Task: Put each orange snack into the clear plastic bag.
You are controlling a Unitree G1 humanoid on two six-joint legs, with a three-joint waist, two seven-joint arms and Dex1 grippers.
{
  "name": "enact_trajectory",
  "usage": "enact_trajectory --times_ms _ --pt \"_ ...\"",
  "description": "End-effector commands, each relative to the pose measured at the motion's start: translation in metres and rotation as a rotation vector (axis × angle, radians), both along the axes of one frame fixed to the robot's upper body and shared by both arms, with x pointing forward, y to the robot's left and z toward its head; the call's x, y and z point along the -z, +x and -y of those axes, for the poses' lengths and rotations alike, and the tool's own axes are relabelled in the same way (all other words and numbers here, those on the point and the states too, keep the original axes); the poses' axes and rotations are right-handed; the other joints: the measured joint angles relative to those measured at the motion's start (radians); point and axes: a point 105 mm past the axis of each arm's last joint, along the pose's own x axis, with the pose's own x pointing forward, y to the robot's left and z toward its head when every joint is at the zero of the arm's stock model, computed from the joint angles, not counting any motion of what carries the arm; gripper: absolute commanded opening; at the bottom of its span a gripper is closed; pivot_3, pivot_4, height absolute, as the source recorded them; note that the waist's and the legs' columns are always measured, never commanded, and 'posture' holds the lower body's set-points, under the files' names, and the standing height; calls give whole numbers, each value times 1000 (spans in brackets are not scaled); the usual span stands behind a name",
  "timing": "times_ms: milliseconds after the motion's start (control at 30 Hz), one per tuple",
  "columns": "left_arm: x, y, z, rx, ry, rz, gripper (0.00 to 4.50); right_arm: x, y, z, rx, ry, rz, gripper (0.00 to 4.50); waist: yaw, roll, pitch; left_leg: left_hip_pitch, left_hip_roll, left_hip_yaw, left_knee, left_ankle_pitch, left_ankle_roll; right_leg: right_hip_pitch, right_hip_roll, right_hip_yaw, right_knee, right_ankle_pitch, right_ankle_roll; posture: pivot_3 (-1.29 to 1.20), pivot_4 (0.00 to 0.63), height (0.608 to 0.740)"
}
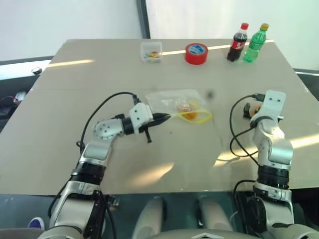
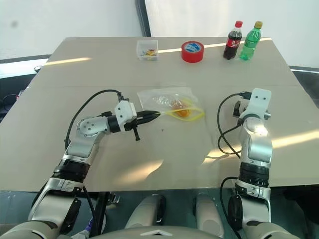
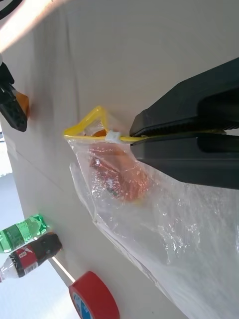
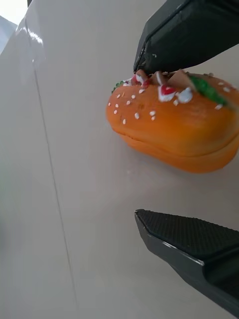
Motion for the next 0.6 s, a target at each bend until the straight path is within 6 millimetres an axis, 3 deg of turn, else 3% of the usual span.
enact_trajectory --times_ms 33,267,367,567,600 --pt "-11 -3 3 15 -13 40 0 -6 2 -1 20 0 23 4459 -1 0 0 0 0 0 0 0 0 0 0 0 0 0 0 0 150 740" --pt "-11 -3 4 14 -19 40 0 -2 10 7 61 -28 26 4459 0 0 0 0 0 0 0 0 0 0 0 0 0 0 0 0 150 740" --pt "-11 -3 4 11 -23 40 0 -3 10 13 73 -56 34 3720 0 0 0 0 0 0 0 0 0 0 0 0 0 0 0 0 150 740" --pt "-10 -4 4 1 -31 37 0 -14 7 7 -9 -174 57 841 0 0 0 0 0 0 0 0 0 0 0 0 0 0 0 0 150 740" --pt "-10 -4 4 -1 -32 37 0 -19 5 2 -49 -209 71 591 0 0 0 0 0 0 0 0 0 0 0 0 0 0 0 0 150 740"
